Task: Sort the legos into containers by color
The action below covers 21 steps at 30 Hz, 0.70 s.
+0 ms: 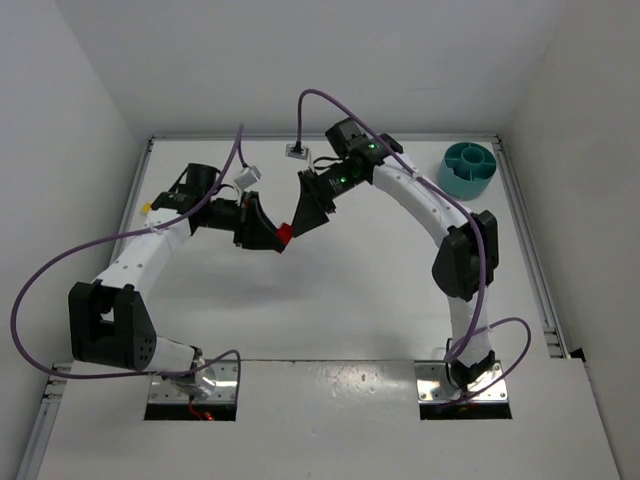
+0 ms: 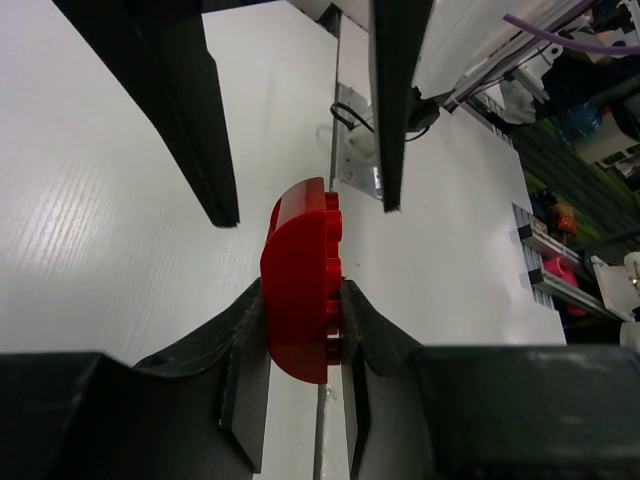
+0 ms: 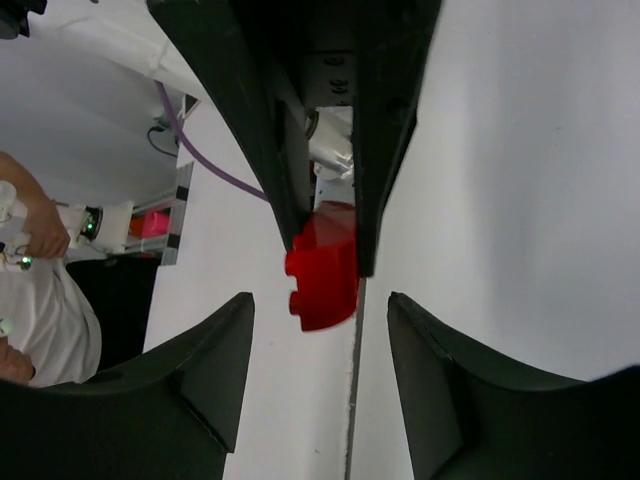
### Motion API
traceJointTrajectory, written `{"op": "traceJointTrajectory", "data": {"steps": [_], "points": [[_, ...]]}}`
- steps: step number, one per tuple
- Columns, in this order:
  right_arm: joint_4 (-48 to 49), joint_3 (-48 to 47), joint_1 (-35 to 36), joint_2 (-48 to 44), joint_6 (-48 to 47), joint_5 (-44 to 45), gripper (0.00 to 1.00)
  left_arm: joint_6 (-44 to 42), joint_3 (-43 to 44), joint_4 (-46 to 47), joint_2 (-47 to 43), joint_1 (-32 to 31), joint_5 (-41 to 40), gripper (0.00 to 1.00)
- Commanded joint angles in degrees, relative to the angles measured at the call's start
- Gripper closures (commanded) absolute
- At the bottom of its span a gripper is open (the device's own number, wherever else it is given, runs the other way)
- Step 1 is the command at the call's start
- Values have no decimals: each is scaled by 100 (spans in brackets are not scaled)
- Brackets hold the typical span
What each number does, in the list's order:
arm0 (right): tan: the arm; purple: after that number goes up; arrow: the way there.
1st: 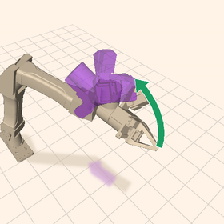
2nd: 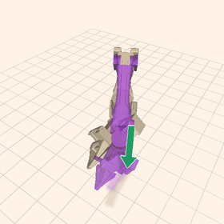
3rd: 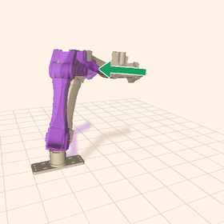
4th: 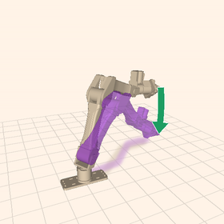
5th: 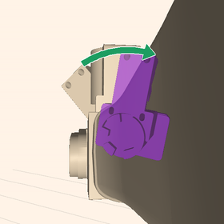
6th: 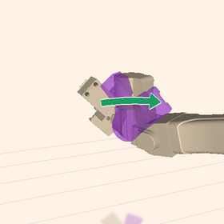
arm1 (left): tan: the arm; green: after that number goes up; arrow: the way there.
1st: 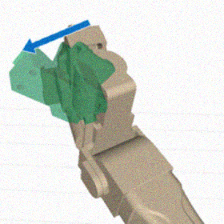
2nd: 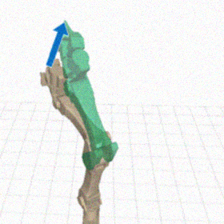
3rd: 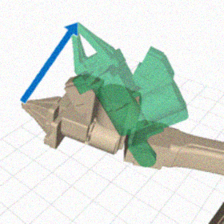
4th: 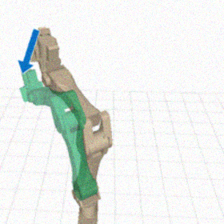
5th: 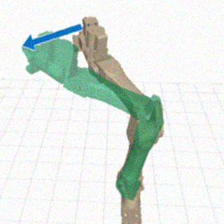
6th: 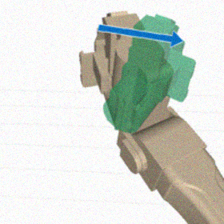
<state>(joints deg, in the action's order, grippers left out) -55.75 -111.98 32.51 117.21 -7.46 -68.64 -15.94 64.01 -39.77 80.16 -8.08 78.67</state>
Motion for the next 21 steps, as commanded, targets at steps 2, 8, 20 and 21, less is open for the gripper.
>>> {"op": "traceJointTrajectory", "data": {"steps": [2, 8, 20, 21], "points": [[178, -376, 255, 83, 52, -176, 48, -58, 94, 92, -62, -89, 262, 78], [178, -377, 431, 136, 52, -123, 63, -58, 42, 145, -62, -89, 262, 77], [-165, -1, -182, -619, -615, 1489, 95, 565, -494, 663, -685, 183, -309, 0], [-165, 106, -306, -907, -668, 1712, 95, 627, -573, 716, -877, 358, -396, 0]]}}
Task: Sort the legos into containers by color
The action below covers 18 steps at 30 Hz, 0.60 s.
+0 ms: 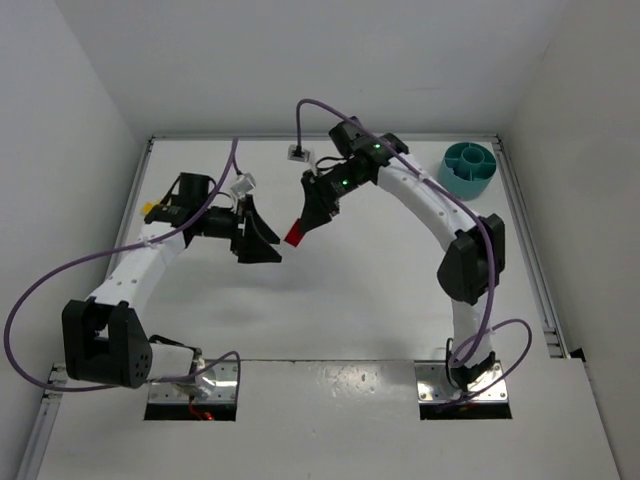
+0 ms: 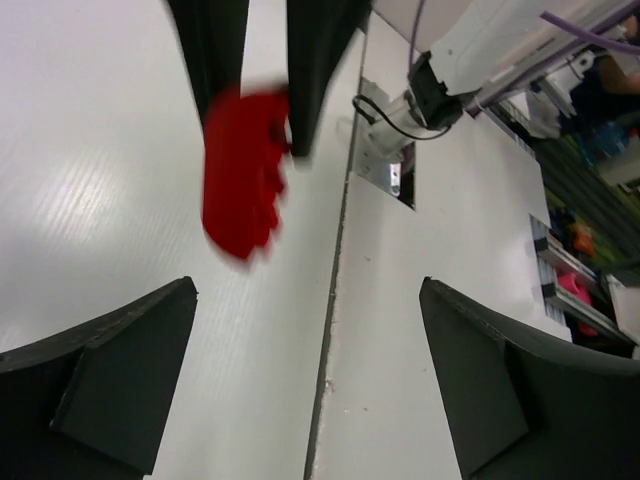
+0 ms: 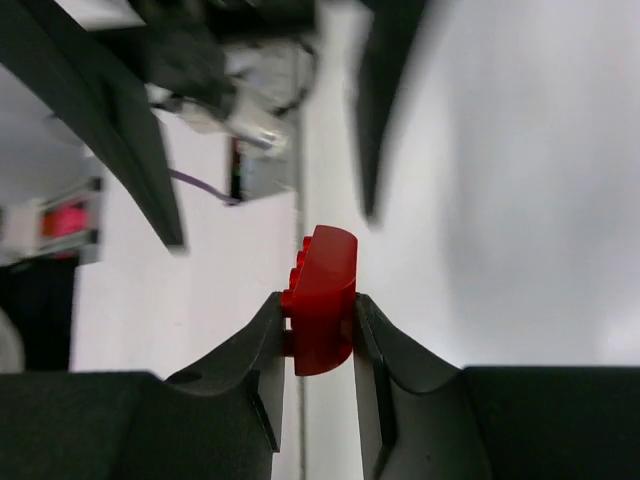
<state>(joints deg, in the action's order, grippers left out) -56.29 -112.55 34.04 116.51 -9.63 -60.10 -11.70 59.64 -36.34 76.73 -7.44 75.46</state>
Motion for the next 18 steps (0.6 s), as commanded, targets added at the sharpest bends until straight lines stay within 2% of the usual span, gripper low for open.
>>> {"op": "traceJointTrajectory", "data": {"steps": [1, 5, 9, 12, 18], "points": [[-110, 294, -582, -997, -452, 1094, 95, 204, -206, 373, -614, 392, -75, 0], [179, 1401, -1276, -1771, -749, 2779, 96, 265, -339, 373, -826, 902, -364, 0], [-13, 1728, -2477, -2000, -1523, 3618, 96, 265, -216, 373, -879, 1105, -804, 0], [-355, 1195, -3295, -1598, -2051, 4057, 96, 265, -22, 373, -879, 1105, -1428, 0], [-848, -475, -4474, -341, -2123, 4734, 96, 1239, 303, 583, -879, 990, -2963, 0]]}}
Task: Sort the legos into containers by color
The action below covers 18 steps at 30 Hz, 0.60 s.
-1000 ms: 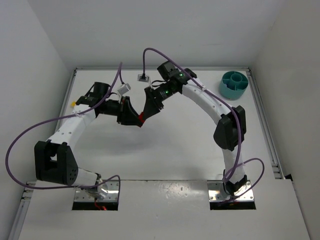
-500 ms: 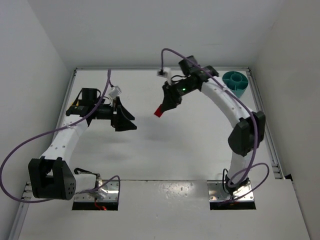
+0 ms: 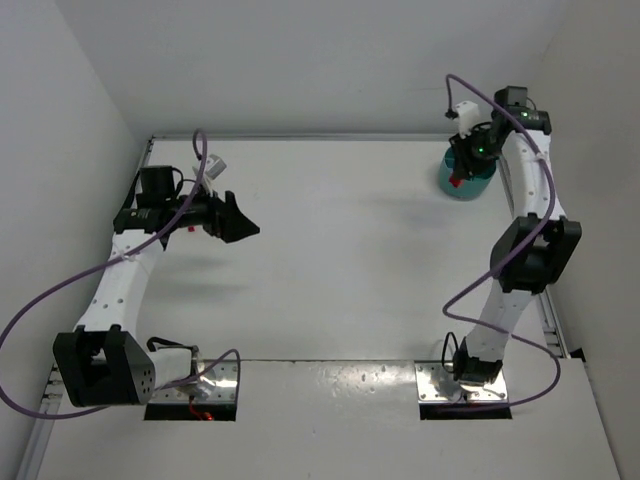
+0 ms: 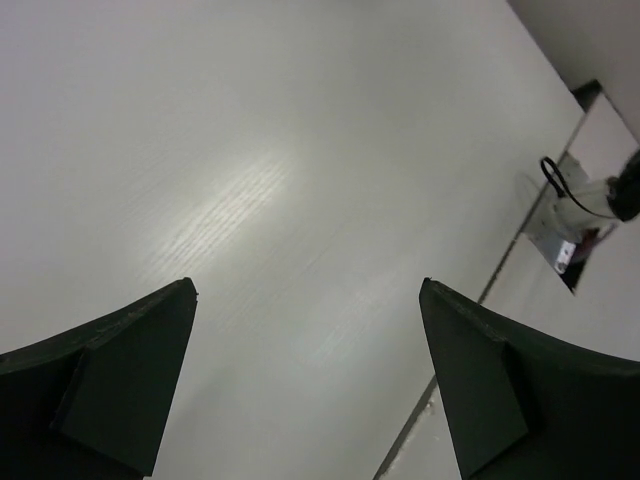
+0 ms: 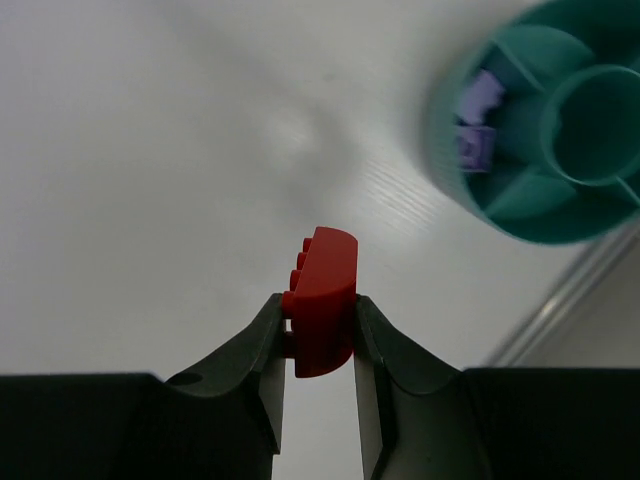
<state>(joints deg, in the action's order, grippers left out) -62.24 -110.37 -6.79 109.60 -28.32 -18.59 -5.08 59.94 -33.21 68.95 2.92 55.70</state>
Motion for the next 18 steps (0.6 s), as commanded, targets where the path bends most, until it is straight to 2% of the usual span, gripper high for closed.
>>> {"op": "traceJointTrajectory", "data": {"steps": [1, 4, 9, 18], "points": [[-254, -819, -489, 482, -166, 672, 96, 683, 272, 271, -101, -46, -1139, 0], [-96, -1214, -709, 1088, 395, 936, 96, 737, 334, 324, -153, -46, -1518, 0], [387, -1198, -763, 1230, 1598, 1182, 96, 737, 387, 386, -154, -46, -1624, 0], [818, -1198, -763, 1283, 2243, 1569, 100, 947, 325, 605, -40, -46, -1624, 0]]}}
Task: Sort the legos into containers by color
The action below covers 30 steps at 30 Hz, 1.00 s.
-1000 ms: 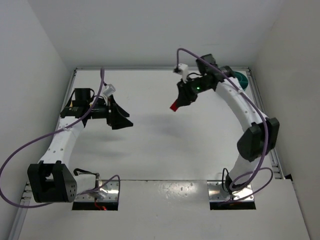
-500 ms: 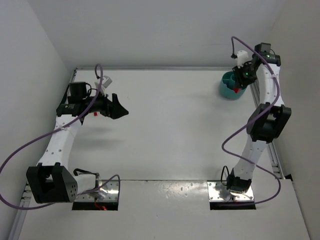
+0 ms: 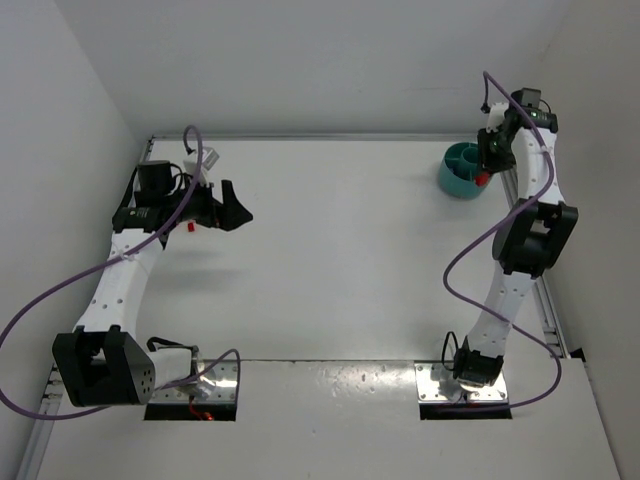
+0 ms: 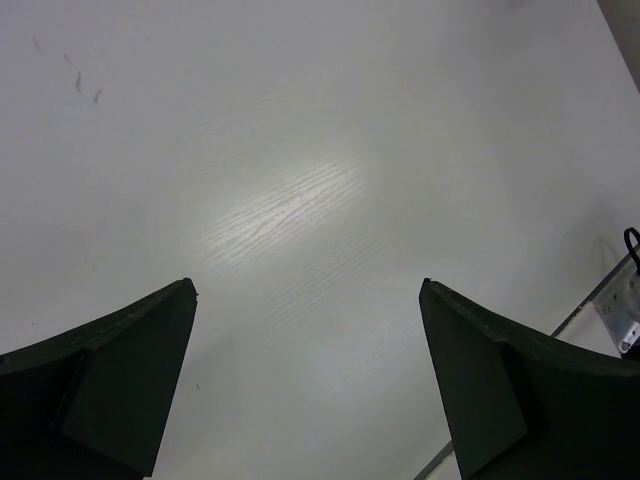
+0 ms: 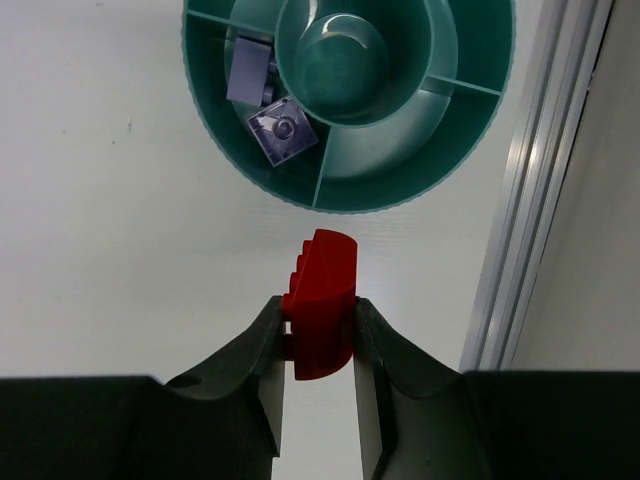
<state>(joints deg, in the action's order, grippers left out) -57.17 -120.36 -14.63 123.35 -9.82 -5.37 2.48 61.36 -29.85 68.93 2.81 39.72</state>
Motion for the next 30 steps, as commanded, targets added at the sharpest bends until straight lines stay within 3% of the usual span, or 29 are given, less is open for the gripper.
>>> {"op": "traceJointTrajectory", "data": {"steps": [1, 10, 16, 20, 30], "points": [[311, -268, 22, -40, 568, 247, 100, 244, 183, 321, -37, -35, 26, 0], [364, -489, -92, 75, 1394, 72, 100, 297, 183, 382, 16, 18, 132, 0], [933, 292, -276, -346, 2229, -798, 100, 297, 376, 383, 77, 18, 79, 0], [1331, 794, -277, -627, 2932, -633, 100, 297, 447, 278, 139, 18, 79, 0], [1384, 495, -277, -628, 3170, 184, 100, 297, 192, 330, -90, 18, -26, 0]]}}
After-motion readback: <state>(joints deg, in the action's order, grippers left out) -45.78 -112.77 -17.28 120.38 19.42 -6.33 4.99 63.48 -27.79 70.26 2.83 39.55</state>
